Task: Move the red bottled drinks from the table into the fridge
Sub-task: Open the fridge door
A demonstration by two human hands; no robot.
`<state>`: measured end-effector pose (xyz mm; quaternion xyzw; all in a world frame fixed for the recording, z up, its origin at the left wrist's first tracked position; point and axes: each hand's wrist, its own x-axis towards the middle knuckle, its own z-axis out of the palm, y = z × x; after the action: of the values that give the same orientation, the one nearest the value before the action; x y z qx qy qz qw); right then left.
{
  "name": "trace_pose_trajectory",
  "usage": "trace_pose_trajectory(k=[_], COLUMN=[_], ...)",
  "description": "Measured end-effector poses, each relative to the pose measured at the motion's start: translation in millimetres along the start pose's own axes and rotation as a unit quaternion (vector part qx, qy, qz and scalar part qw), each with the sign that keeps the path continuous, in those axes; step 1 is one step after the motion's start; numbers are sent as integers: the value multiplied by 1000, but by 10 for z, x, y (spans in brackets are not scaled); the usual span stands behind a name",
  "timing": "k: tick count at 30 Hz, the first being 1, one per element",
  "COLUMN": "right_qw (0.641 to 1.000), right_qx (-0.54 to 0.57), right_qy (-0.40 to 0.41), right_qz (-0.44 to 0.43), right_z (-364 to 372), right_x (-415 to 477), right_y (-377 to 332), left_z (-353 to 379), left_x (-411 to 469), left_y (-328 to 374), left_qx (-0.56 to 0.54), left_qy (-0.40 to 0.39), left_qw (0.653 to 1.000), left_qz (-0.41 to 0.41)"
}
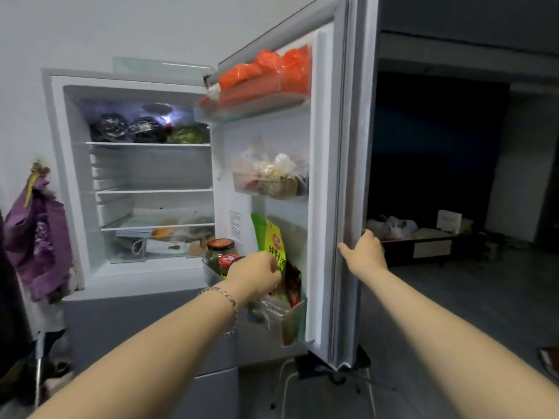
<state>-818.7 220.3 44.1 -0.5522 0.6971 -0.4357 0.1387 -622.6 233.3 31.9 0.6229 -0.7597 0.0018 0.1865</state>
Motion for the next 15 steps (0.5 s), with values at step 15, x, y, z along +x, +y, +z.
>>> trace_pose_trajectory(k=[15], right_qw=[997], right_qx=[5], right_qy=[68], right_qz=[-43], right_z=[15], right_x=[743], right_y=[479], left_z=[341], left_x=[528], left_y=[48], left_qx=[-10], left_qy=[-31], left_qw=[993], left_qz=[-115])
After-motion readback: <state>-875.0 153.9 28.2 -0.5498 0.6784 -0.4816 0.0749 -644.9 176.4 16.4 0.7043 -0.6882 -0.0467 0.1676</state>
